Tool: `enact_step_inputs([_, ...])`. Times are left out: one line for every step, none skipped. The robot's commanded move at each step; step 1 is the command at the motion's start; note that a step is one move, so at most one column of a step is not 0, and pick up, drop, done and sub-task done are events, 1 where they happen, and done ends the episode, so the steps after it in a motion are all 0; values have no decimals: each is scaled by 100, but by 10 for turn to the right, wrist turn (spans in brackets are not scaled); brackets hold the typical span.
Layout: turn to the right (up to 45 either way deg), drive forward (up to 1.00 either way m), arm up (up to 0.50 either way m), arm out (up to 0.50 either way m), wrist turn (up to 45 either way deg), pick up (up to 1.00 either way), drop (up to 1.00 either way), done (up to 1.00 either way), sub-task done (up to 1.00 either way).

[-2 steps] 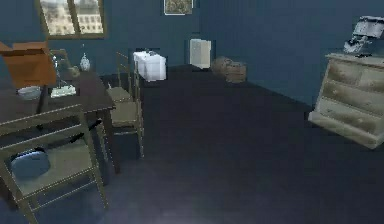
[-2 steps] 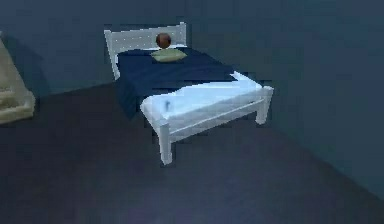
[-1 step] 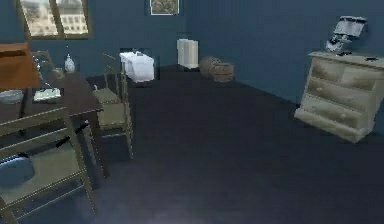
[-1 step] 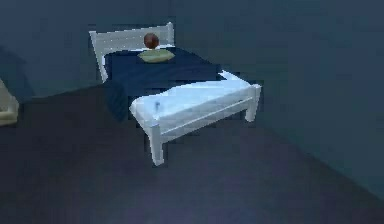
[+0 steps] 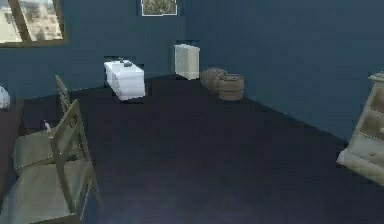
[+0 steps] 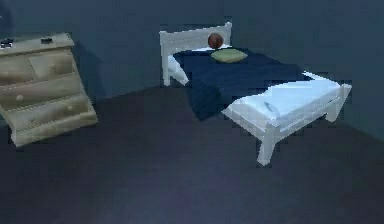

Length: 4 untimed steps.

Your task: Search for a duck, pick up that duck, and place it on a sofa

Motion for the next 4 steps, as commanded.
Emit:
enact_step_inputs([0, 100, 0, 0, 0, 0, 0, 0, 0])
enact_step_inputs([0, 15, 0, 0, 0, 0, 0, 0, 0])
enact_step_inputs([-300, 0, 0, 0, 0, 0, 0, 0, 0])
enact_step_inputs([0, 100, 0, 0, 0, 0, 0, 0, 0])
